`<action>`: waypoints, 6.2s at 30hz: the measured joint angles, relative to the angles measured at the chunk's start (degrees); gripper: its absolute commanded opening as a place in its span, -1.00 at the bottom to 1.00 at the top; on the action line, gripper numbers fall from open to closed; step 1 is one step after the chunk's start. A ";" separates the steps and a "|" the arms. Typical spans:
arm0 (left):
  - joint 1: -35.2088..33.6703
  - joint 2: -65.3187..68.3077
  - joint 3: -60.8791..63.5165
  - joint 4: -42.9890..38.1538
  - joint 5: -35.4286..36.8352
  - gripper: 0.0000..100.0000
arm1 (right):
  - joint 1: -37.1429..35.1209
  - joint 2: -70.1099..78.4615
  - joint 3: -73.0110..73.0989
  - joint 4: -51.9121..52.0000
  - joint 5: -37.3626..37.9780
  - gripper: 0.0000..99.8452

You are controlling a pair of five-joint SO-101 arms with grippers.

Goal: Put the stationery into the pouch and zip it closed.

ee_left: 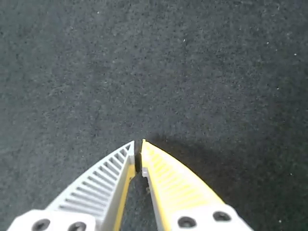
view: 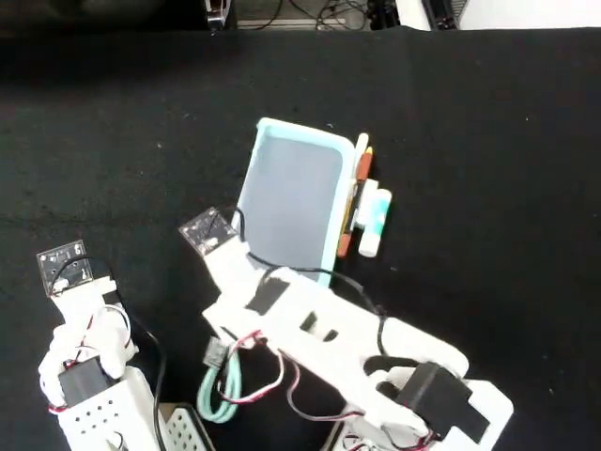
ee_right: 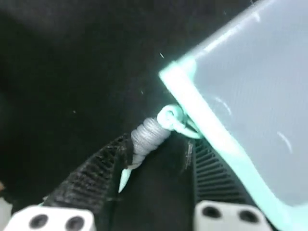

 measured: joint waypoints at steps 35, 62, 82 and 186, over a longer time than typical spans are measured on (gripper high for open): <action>0.00 0.00 0.00 0.00 0.00 -0.91 | -3.52 -10.55 0.35 15.82 12.92 -0.29; 0.00 0.00 0.00 0.00 0.00 -0.91 | 2.29 0.35 2.55 3.69 13.01 -0.98; 0.00 0.00 0.00 0.00 0.00 -0.91 | 2.29 -23.74 12.31 15.12 26.64 -0.94; 50.81 0.00 -0.26 -17.41 11.25 -0.55 | 13.19 -30.86 10.29 6.24 32.09 -0.98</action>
